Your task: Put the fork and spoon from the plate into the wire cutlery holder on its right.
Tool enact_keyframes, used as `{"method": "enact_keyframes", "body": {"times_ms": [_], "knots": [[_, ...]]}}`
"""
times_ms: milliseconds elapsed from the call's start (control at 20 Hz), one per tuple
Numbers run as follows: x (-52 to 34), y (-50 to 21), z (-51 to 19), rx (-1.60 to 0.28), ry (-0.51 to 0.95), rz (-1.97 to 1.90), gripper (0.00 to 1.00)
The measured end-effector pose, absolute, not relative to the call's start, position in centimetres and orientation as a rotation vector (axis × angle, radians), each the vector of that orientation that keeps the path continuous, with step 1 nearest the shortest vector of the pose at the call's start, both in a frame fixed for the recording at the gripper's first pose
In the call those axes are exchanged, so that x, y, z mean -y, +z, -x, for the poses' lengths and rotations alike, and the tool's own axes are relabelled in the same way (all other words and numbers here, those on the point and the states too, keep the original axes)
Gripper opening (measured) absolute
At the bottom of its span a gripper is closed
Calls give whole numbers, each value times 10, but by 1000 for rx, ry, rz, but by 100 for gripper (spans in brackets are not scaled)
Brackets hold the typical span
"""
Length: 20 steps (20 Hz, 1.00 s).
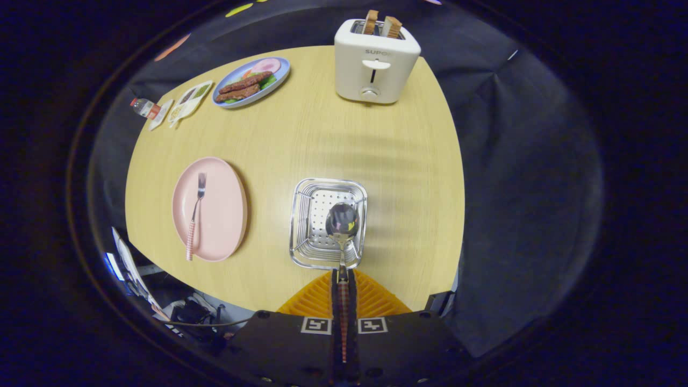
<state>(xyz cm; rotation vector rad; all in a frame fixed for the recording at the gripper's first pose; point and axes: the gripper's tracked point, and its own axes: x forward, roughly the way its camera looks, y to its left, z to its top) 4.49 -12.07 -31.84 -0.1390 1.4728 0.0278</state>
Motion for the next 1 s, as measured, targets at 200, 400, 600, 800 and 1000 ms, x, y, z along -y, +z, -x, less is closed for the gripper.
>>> {"method": "enact_keyframes", "body": {"times_ms": [200,400,600,800,1000], "knots": [[110,-328,-54,-1512,61,145,6],[110,-335,-68,-1511,71,163,6],[109,-341,-68,-1543,82,155,6],[109,-337,-72,-1511,110,164,10],[106,-323,-80,-1375,159,201,13]]}}
